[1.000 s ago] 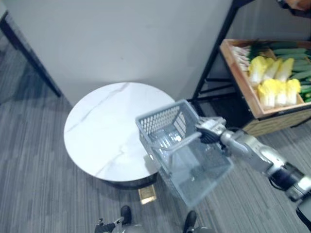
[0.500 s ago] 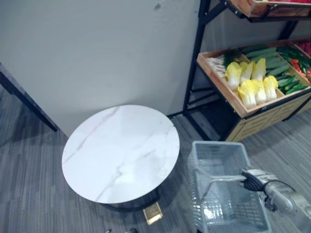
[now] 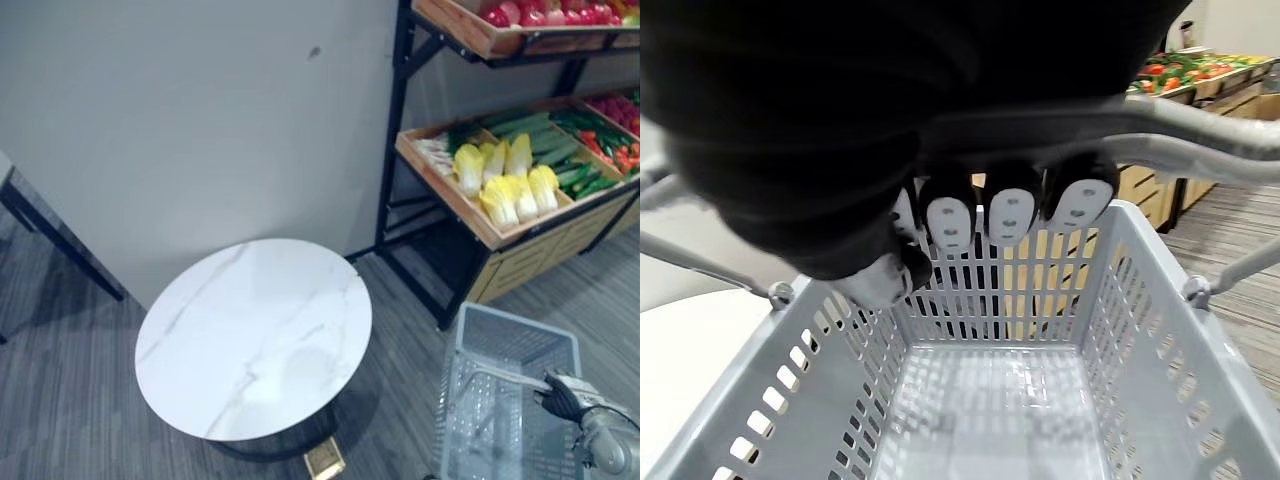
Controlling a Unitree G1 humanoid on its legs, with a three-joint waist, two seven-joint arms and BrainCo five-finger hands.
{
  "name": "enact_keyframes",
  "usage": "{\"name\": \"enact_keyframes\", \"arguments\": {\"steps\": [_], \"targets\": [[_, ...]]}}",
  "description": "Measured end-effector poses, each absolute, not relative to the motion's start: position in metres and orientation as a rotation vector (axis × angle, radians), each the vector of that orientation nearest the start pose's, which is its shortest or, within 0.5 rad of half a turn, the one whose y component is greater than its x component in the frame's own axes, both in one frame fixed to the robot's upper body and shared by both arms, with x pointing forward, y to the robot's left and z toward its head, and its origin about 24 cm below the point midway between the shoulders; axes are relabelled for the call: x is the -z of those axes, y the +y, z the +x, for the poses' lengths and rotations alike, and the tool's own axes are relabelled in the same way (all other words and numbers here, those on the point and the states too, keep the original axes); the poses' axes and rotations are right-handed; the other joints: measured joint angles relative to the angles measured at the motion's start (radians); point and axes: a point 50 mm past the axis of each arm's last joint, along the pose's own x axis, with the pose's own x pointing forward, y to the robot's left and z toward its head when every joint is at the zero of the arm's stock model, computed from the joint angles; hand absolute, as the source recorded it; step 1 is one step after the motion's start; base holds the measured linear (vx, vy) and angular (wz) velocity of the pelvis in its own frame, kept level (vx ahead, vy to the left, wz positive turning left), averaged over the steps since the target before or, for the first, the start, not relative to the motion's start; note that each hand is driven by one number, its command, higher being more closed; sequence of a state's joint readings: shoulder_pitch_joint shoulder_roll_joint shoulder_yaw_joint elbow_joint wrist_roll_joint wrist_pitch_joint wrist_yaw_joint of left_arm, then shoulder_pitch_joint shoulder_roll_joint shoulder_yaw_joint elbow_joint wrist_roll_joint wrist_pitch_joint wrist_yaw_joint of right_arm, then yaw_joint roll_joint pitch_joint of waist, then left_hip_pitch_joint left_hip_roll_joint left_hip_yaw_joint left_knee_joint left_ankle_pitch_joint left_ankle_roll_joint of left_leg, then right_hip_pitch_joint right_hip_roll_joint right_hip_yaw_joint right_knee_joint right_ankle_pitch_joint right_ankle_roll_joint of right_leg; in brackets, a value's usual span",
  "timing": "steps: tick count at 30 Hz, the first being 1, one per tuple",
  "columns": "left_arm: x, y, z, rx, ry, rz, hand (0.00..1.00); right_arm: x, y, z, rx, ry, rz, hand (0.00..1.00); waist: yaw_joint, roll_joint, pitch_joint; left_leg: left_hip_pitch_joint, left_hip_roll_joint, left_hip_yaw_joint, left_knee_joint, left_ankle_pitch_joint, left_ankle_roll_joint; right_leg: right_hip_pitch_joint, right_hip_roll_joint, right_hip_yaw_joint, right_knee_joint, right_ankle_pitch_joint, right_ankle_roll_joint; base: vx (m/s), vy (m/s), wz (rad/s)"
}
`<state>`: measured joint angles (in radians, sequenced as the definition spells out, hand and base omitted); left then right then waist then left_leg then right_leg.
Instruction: Pick vegetable in the basket
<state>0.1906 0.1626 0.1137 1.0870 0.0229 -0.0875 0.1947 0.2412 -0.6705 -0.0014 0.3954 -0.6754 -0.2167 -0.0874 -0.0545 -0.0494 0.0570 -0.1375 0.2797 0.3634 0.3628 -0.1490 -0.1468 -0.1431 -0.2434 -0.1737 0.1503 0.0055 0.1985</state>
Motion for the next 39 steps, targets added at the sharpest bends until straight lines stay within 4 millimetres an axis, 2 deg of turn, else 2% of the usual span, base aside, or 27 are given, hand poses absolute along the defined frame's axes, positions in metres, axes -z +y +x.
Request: {"name": "enact_keyframes", "arguments": {"steps": [1,2,3,4,5,6,7,9,10,12,15,17,18,20,22,23,24,25,26,27,30,32,33,35,36,37,39], "targets": [[0.158,0.242,0.051,-0.384,1.148,0.225,0.0,0.02,-0.315,0.169,-0.155,0.425,-1.306,1.0,-0.004,-0.004,0.003,-0.053,0.021,0.025,0.105,-0.056,0.021,-0.03,0.001,0.018,-0.015,0.023,-0.025,-0.12,0.235,-0.76],[0.157,0.244,0.055,-0.384,1.137,0.229,0.0,0.019,-0.313,0.171,-0.149,0.419,-1.31,1.0,-0.003,-0.015,0.014,-0.055,0.021,0.047,0.132,-0.078,0.038,-0.03,-0.009,0.017,-0.034,0.027,-0.046,-0.14,0.327,-0.95],[0.157,0.244,0.059,-0.376,1.128,0.233,0.0,0.019,-0.309,0.174,-0.139,0.41,-1.304,1.0,0.004,-0.023,0.031,-0.028,0.007,0.105,0.101,-0.093,0.058,-0.014,-0.048,-0.087,-0.084,-0.002,-0.161,-0.1,0.309,-0.95],[0.157,0.242,0.062,-0.37,1.121,0.229,0.0,0.018,-0.307,0.178,-0.131,0.4,-1.302,1.0,0.005,-0.012,0.048,-0.002,0.01,0.143,0.064,-0.087,0.085,-0.004,-0.066,-0.163,-0.083,-0.06,-0.251,-0.13,0.277,-1.23],[0.157,0.237,0.068,-0.365,1.108,0.21,0.0,0.008,-0.305,0.191,-0.115,0.348,-1.31,1.0,0.003,0.007,0.095,0.039,0.021,0.212,0.015,-0.071,0.118,-0.013,-0.1,-0.28,0.042,-0.052,-0.243,-0.14,0.284,-1.33],[0.156,0.238,0.07,-0.37,1.098,0.21,0.0,0.003,-0.303,0.199,-0.108,0.314,-1.311,1.0,0.004,0.009,0.114,0.062,0.019,0.274,-0.027,-0.056,0.128,-0.041,-0.122,-0.359,0.207,-0.058,-0.251,-0.13,0.302,-1.33],[0.156,0.24,0.07,-0.372,1.099,0.214,0.0,0.0,-0.302,0.203,-0.105,0.299,-1.311,1.0,0.006,0.012,0.123,0.079,0.015,0.309,-0.05,-0.049,0.129,-0.041,-0.13,-0.389,0.26,-0.059,-0.252,-0.02,0.337,-1.5],[0.156,0.243,0.065,-0.372,1.116,0.217,0.0,-0.011,-0.293,0.224,-0.108,0.222,-1.32,1.0,0.034,-0.01,0.124,0.13,-0.01,0.46,-0.112,-0.03,0.146,0.01,-0.138,-0.463,0.335,-0.06,-0.244,0.01,0.25,-1.68],[0.156,0.242,0.065,-0.372,1.114,0.215,0.0,-0.015,-0.291,0.229,-0.108,0.203,-1.324,1.0,0.04,-0.012,0.123,0.135,-0.012,0.496,-0.116,-0.03,0.147,0.026,-0.139,-0.472,0.338,-0.058,-0.24,-0.03,0.158,-1.58],[0.156,0.244,0.067,-0.381,1.108,0.208,0.0,-0.023,-0.281,0.244,-0.124,0.14,-1.33,1.0,0.055,-0.013,0.122,0.137,-0.015,0.587,-0.118,-0.03,0.147,0.08,-0.142,-0.479,0.297,-0.031,-0.199,-0.05,0.072,-1.47],[0.154,0.245,0.077,-0.406,1.08,0.184,0.0,-0.025,-0.271,0.247,-0.16,0.097,-1.33,1.0,0.055,-0.02,0.118,0.119,-0.018,0.677,-0.114,-0.013,0.158,0.133,-0.139,-0.469,0.118,0.018,-0.104,-0.07,-0.102,-1.07],[0.153,0.243,0.081,-0.411,1.069,0.173,0.0,-0.022,-0.27,0.243,-0.171,0.104,-1.328,1.0,0.041,-0.015,0.117,0.104,-0.012,0.699,-0.115,0.012,0.156,0.137,-0.11,-0.473,0.043,-0.01,-0.056,-0.08,-0.245,-0.55],[0.154,0.242,0.081,-0.413,1.068,0.169,0.0,-0.02,-0.271,0.24,-0.176,0.114,-1.327,1.0,0.035,-0.009,0.118,0.104,0.001,0.706,-0.109,0.023,0.149,0.151,-0.088,-0.474,0.006,-0.02,-0.041,-0.06,-0.31,-0.42],[0.156,0.235,0.079,-0.409,1.078,0.147,0.0,-0.013,-0.274,0.232,-0.182,0.149,-1.326,1.0,0.026,0.024,0.116,0.103,0.072,0.71,-0.054,0.029,0.144,0.172,-0.03,-0.477,-0.035,-0.025,-0.036,-0.05,-0.323,-0.31],[0.157,0.232,0.077,-0.408,1.081,0.138,0.0,-0.003,-0.278,0.217,-0.195,0.208,-1.323,1.0,0.026,0.045,0.114,0.104,0.177,0.686,0.064,0.054,0.133,0.187,0.025,-0.47,-0.033,-0.063,-0.061,-0.06,-0.273,-0.39],[0.156,0.233,0.076,-0.409,1.079,0.139,0.0,-0.002,-0.279,0.215,-0.197,0.213,-1.323,1.0,0.027,0.047,0.115,0.103,0.198,0.674,0.098,0.067,0.139,0.186,0.032,-0.454,-0.024,-0.073,-0.069,-0.08,-0.225,-0.58],[0.156,0.233,0.072,-0.417,1.079,0.132,0.0,-0.001,-0.279,0.214,-0.197,0.22,-1.325,1.0,0.03,0.046,0.117,0.095,0.22,0.591,0.144,0.108,0.15,0.186,0.039,-0.419,-0.014,-0.081,-0.081,-0.09,-0.195,-0.71],[0.156,0.233,0.068,-0.419,1.075,0.132,0.0,-0.003,-0.28,0.215,-0.194,0.214,-1.334,1.0,0.03,0.034,0.123,0.056,0.211,0.438,0.183,0.144,0.141,0.187,0.039,-0.38,-0.016,-0.087,-0.091,-0.1,-0.168,-0.75],[0.156,0.232,0.067,-0.421,1.072,0.127,0.0,-0.005,-0.281,0.215,-0.187,0.208,-1.339,1.0,0.031,0.035,0.123,0.03,0.189,0.343,0.195,0.138,0.129,0.185,0.038,-0.359,-0.026,-0.089,-0.091,-0.09,-0.084,-0.86],[0.157,0.228,0.066,-0.435,1.063,0.095,0.0,-0.008,-0.283,0.217,-0.171,0.194,-1.351,1.0,0.034,0.04,0.122,-0.002,0.103,0.163,0.184,0.076,0.077,0.177,0.032,-0.31,-0.047,-0.092,-0.098,-0.06,0.005,-0.77],[0.158,0.226,0.054,-0.443,1.079,0.085,0.0,-0.005,-0.276,0.217,-0.208,0.186,-1.352,1.0,0.048,0.047,0.12,0.007,-0.024,0.005,-0.019,0.05,0.047,0.146,0.04,-0.23,-0.056,-0.078,-0.094,0.0,0.097,-0.87],[0.159,0.221,0.048,-0.443,1.095,0.072,0.0,-0.005,-0.272,0.218,-0.224,0.173,-1.353,1.0,0.059,0.065,0.118,0.009,-0.061,-0.055,-0.179,0.085,0.047,0.122,0.059,-0.191,-0.058,-0.065,-0.076,0.06,0.185,-0.63],[0.159,0.223,0.048,-0.459,1.086,0.062,0.0,-0.002,-0.266,0.218,-0.243,0.167,-1.344,1.0,0.06,0.054,0.11,0.022,-0.093,-0.051,-0.21,0.092,0.057,0.11,0.042,-0.164,-0.079,-0.051,-0.055,0.11,0.164,-0.42],[0.157,0.226,0.052,-0.471,1.065,0.056,0.0,-0.004,-0.264,0.221,-0.254,0.148,-1.345,1.0,0.062,0.036,0.116,0.009,-0.123,-0.059,-0.21,0.091,0.064,0.112,0.027,-0.16,-0.144,-0.002,-0.034,0.12,0.106,-0.2],[0.156,0.228,0.052,-0.475,1.061,0.058,0.0,-0.008,-0.261,0.227,-0.252,0.124,-1.347,1.0,0.072,0.035,0.115,-0.005,-0.14,-0.122,-0.186,0.071,0.094,0.112,0.029,-0.145,-0.185,0.037,-0.026,0.14,0.082,-0.4],[0.157,0.227,0.051,-0.474,1.068,0.056,0.0,-0.012,-0.259,0.231,-0.251,0.103,-1.349,1.0,0.08,0.038,0.117,-0.007,-0.151,-0.134,-0.183,0.063,0.105,0.113,0.025,-0.129,-0.202,0.063,-0.023,0.12,0.08,-0.38],[0.156,0.227,0.054,-0.468,1.055,0.059,0.0,-0.014,-0.257,0.235,-0.257,0.08,-1.347,1.0,0.086,0.044,0.119,-0.003,-0.168,-0.13,-0.184,0.059,0.107,0.113,0.008,-0.117,-0.204,0.078,-0.013,0.06,0.091,-0.14]]}}
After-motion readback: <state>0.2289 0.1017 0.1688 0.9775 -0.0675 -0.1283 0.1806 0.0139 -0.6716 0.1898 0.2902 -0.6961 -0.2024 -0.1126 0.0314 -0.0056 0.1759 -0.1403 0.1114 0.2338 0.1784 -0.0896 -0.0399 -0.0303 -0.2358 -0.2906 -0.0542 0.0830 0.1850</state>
